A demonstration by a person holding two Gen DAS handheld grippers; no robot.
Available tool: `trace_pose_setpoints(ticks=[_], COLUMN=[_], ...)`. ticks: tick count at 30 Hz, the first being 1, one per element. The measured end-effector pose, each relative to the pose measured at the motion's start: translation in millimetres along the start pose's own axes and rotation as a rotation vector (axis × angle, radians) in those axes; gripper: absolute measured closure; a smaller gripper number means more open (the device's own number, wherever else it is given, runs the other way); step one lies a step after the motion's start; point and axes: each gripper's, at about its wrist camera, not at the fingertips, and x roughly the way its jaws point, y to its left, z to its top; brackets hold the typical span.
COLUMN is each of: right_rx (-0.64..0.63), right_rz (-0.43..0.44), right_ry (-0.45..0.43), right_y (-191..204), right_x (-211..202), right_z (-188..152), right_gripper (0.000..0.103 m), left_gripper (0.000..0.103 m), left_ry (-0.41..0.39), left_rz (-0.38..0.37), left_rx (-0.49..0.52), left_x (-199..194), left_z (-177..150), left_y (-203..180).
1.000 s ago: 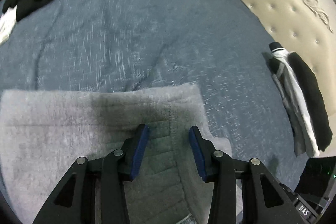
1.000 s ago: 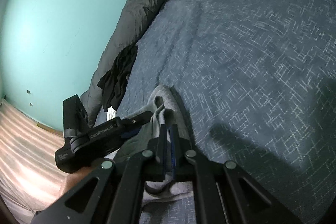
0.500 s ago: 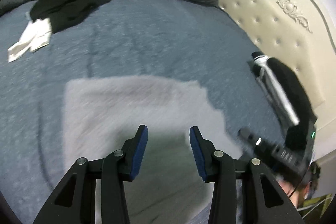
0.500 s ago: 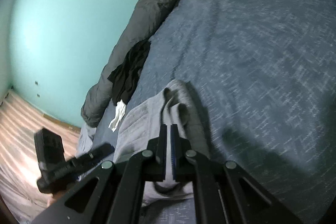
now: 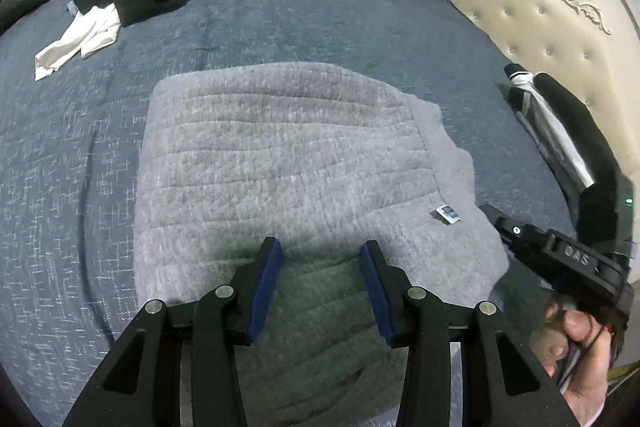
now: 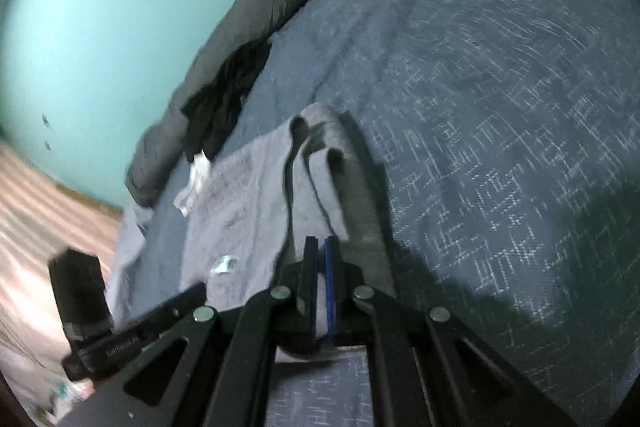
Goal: Fold clothes
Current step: 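Close the right tool on the folded grey sweatshirt edge, then lift the folded grey sweatshirt bundle upward with the right tool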
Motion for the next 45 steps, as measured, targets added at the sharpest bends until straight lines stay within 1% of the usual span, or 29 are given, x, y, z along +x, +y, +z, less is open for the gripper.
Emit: trace_pose_setpoints(ticks=[4, 7, 9, 11, 14, 17, 19, 21, 22, 23, 24, 26, 29, 31, 33, 36, 39, 40, 41, 42, 44, 45], right_rx=[-0.030, -0.059, -0.075, -0.058, -0.046, -0.050, -0.051, -0.040, -0.036, -0.034, -0.034, -0.037, -0.011, 0.018, 0.047, 0.092, 0.103, 0.104, 0.105, 0.108, 0.122, 0.135], right_rz=[0.035, 0.068, 0.057, 0.047, 0.005, -0.033, -0.045, -0.034, -0.034, -0.036, -0.037, -0.035, -0.023, -0.018, -0.014, -0.016, -0.007, -0.002, 0.004, 0.007, 0.008, 0.013], right_ry=[-0.044, -0.011, 0.014, 0.032, 0.053, 0.060, 0.049, 0.021, 0.003, -0.013, -0.028, -0.044, -0.044, -0.040, -0.037, -0.067, -0.083, -0.078, -0.068, -0.048, -0.021, -0.007], right_y=[11.7, 23.7, 27.6, 25.1, 19.1, 13.4, 9.2, 6.6, 6.9, 7.7, 9.0, 13.3, 17.1, 20.2, 23.5, 26.4, 35.2, 38.1, 40.9, 44.5, 50.4, 51.8], right_x=[-14.4, -11.9, -5.0, 1.1, 7.9, 10.6, 7.1, -0.2, -4.8, -9.2, -14.0, -19.8, -27.6, -29.3, -31.0, -43.1, -51.9, -52.5, -52.0, -48.1, -37.1, -31.5], right_z=[0.7, -3.8, -7.7, -9.7, -10.8, -11.2, -12.7, -12.6, -12.2, -11.9, -12.2, -13.9, -23.5, -34.2, -45.4, -59.4, -71.5, -75.9, -80.1, -86.3, -97.4, -102.4], right_gripper=[0.100, 0.100, 0.100, 0.100, 0.100, 0.103, 0.103, 0.103, 0.103, 0.099, 0.098, 0.098, 0.097, 0.095, 0.090, 0.082, 0.081, 0.079, 0.075, 0.072, 0.068, 0.062], left_gripper=[0.058, 0.058, 0.058, 0.058, 0.058, 0.058, 0.058, 0.058, 0.058, 0.058, 0.058, 0.058, 0.058, 0.057, 0.057, 0.057, 0.057, 0.057, 0.057, 0.057, 0.057, 0.057], left_ry=[-0.046, -0.060, -0.057, -0.046, -0.030, -0.028, -0.029, -0.044, -0.054, -0.067, -0.074, -0.094, -0.122, -0.128, -0.128, -0.141, -0.158, -0.161, -0.164, -0.167, -0.182, -0.191], left_rz=[0.002, 0.004, 0.005, 0.003, 0.000, -0.003, 0.004, 0.009, 0.005, -0.001, -0.004, 0.001, 0.016, 0.019, 0.020, 0.020, 0.020, 0.016, 0.012, 0.007, 0.004, 0.004], left_rx=[0.014, 0.003, -0.008, -0.008, -0.007, -0.018, -0.027, -0.019, -0.018, -0.021, -0.025, -0.038, -0.065, -0.093, -0.124, -0.160, -0.172, -0.176, -0.182, -0.188, -0.187, -0.186], left_x=[-27.2, -42.5, -46.3, -43.2, -37.9, -26.9, -20.7, -26.7, -31.7, -39.9, -45.9, -59.8, -80.2, -89.6, -96.3, -106.1, -114.4, -115.9, -117.2, -118.5, -122.4, -124.4], left_z=[-1.2, -7.0, -12.4, -19.0, -27.8, -31.4, -32.8, -33.4, -33.3, -34.3, -35.4, -39.9, -50.1, -60.5, -73.3, -92.3, -106.3, -108.5, -110.1, -111.7, -110.6, -110.2], left_y=[2.4, 11.3, 15.1, 16.3, 17.5, 20.3, 22.1, 18.3, 17.4, 17.6, 19.0, 25.8, 40.9, 54.7, 69.7, 88.0, 100.5, 103.8, 107.1, 110.3, 115.3, 117.2])
